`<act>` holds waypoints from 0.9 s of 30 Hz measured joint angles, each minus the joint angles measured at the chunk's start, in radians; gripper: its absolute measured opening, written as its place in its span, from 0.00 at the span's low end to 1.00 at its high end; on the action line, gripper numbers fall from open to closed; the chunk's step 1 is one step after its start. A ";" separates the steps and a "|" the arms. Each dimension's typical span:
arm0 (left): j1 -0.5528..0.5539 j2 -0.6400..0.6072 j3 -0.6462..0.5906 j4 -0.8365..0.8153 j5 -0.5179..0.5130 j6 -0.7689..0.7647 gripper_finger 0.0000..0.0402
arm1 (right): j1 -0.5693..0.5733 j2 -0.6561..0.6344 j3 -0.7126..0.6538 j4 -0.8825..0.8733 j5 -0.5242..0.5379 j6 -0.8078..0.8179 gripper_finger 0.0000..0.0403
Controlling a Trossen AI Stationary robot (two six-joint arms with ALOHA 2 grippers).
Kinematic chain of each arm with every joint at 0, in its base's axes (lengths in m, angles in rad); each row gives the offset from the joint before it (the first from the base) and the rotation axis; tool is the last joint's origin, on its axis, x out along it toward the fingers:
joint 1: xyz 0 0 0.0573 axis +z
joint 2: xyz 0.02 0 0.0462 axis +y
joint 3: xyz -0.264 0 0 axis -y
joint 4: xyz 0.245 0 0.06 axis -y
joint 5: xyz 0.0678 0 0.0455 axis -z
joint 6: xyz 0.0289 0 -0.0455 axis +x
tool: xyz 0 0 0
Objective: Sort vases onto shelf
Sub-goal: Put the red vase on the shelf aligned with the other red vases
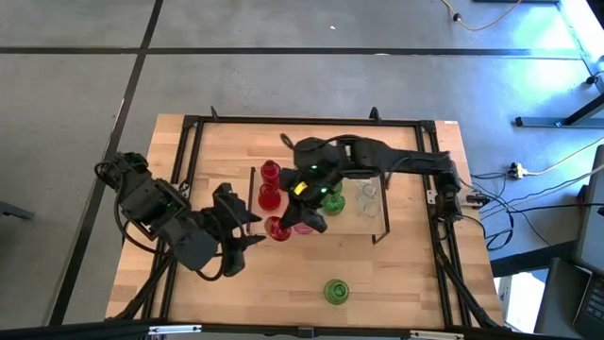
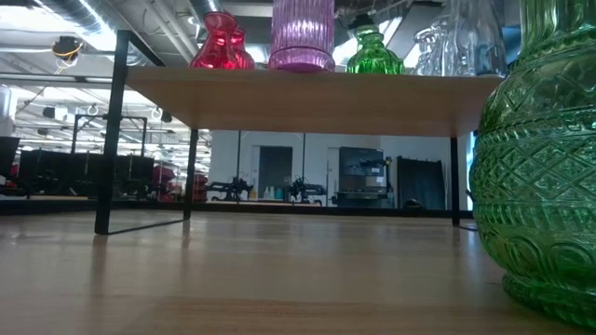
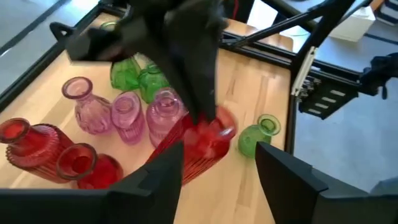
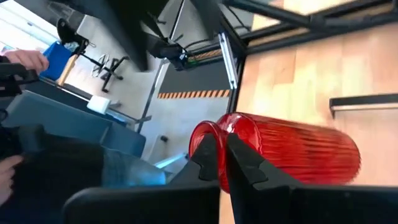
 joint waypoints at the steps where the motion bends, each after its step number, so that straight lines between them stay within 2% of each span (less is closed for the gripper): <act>1: -0.001 0.000 0.000 0.002 -0.001 -0.002 0.47 | 0.000 0.011 0.001 0.005 -0.009 0.014 0.00; 13: -0.039 0.000 0.000 -0.007 -0.033 -0.020 0.45 | -0.037 0.094 0.000 0.066 -0.040 0.166 0.00; 27: -0.060 0.000 0.000 -0.028 -0.041 -0.005 0.45 | -0.059 0.111 -0.001 0.082 0.019 0.315 0.00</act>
